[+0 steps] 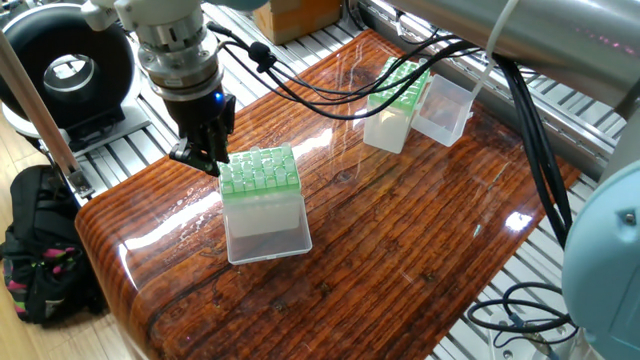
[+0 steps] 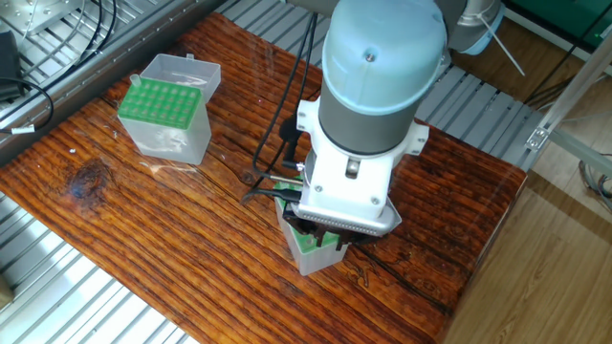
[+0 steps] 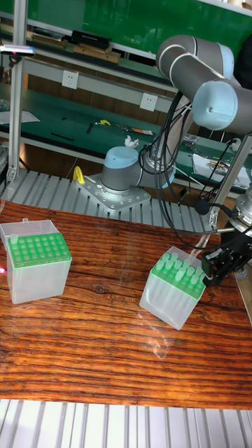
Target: Transfer all large pipette tips from one holder to another
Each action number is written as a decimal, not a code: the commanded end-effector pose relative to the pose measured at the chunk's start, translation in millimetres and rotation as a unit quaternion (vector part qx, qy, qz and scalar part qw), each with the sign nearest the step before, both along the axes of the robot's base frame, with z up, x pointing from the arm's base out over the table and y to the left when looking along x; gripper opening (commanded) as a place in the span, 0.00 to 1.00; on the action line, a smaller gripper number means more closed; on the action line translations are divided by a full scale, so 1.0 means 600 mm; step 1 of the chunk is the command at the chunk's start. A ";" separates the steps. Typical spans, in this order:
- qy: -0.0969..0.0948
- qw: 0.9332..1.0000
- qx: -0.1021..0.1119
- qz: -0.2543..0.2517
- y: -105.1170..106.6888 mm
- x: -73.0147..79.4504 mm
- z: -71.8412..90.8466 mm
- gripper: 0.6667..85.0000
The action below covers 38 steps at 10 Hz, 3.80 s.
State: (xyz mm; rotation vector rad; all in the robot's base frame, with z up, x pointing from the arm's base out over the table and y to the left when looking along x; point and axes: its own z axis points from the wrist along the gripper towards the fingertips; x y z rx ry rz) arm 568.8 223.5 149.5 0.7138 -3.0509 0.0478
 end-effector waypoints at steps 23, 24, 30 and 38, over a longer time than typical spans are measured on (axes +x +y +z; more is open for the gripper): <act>0.006 1.000 0.007 0.004 -0.010 -0.040 -0.018 0.32; 0.006 1.000 0.007 0.004 -0.010 -0.040 -0.018 0.32; 0.006 1.000 0.006 -0.001 -0.003 -0.036 -0.014 0.30; 0.006 1.000 -0.001 -0.003 -0.003 -0.032 -0.014 0.22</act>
